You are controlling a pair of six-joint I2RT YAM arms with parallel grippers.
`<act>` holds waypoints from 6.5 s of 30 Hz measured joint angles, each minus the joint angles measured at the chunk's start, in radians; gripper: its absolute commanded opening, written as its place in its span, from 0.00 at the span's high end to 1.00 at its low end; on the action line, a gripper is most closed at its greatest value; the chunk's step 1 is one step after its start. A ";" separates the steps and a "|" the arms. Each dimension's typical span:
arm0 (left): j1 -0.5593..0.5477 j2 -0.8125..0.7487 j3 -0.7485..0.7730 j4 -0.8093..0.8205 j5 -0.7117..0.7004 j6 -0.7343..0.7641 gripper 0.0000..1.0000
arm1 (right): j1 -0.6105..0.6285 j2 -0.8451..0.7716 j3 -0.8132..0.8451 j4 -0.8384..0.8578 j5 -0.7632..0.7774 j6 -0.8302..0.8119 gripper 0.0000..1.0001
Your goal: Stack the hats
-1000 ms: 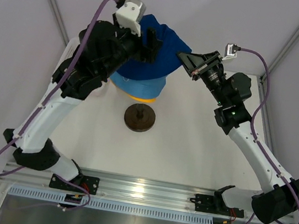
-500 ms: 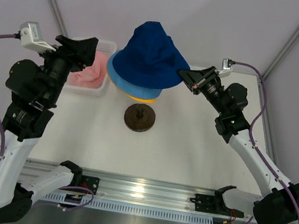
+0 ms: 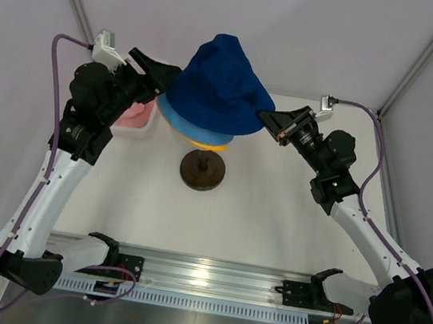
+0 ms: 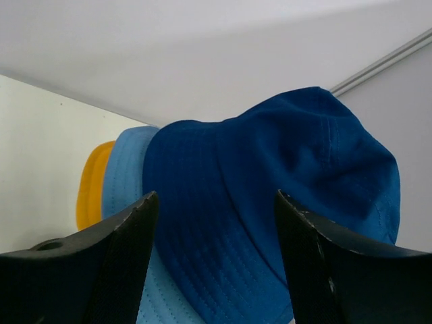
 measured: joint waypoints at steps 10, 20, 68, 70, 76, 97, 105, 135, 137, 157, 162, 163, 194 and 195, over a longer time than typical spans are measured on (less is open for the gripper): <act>0.017 -0.012 -0.059 0.015 0.023 -0.064 0.22 | 0.000 0.009 -0.006 0.023 0.000 0.002 1.00; 0.022 -0.054 -0.109 0.047 0.073 -0.104 0.28 | 0.002 0.029 -0.007 0.041 0.001 0.005 1.00; 0.023 -0.165 -0.183 0.009 0.033 0.046 0.99 | -0.039 0.084 -0.143 0.210 0.040 0.080 0.40; 0.023 -0.162 -0.175 -0.002 0.034 0.054 0.99 | -0.053 0.059 -0.138 0.211 0.080 0.080 0.40; 0.023 -0.144 -0.166 -0.003 0.039 0.060 0.99 | -0.049 0.104 -0.099 0.270 0.132 0.103 0.40; 0.087 0.117 0.090 -0.077 0.113 0.140 0.99 | 0.032 0.408 -0.073 0.602 0.266 0.298 0.40; 0.111 0.265 0.282 -0.174 0.211 0.209 0.99 | 0.047 0.408 -0.120 0.685 0.340 0.317 0.40; 0.124 0.309 0.342 -0.233 0.282 0.245 0.99 | 0.061 0.519 -0.002 0.769 0.358 0.407 1.00; 0.126 0.306 0.333 -0.227 0.283 0.244 0.99 | 0.064 0.526 -0.003 0.758 0.362 0.426 1.00; 0.192 0.162 0.132 -0.108 0.333 0.224 0.99 | 0.140 0.563 -0.048 0.735 0.393 0.518 1.00; 0.195 0.135 0.092 -0.074 0.332 0.224 0.99 | 0.148 0.563 -0.048 0.735 0.394 0.499 1.00; 0.195 0.130 0.085 -0.071 0.330 0.225 0.99 | 0.152 0.564 -0.048 0.735 0.396 0.495 1.00; 0.214 0.190 0.222 -0.230 0.338 0.317 0.92 | 0.136 0.384 -0.118 0.386 0.429 0.187 0.38; 0.215 0.193 0.227 -0.233 0.340 0.319 0.93 | 0.121 0.369 -0.114 0.385 0.427 0.187 0.38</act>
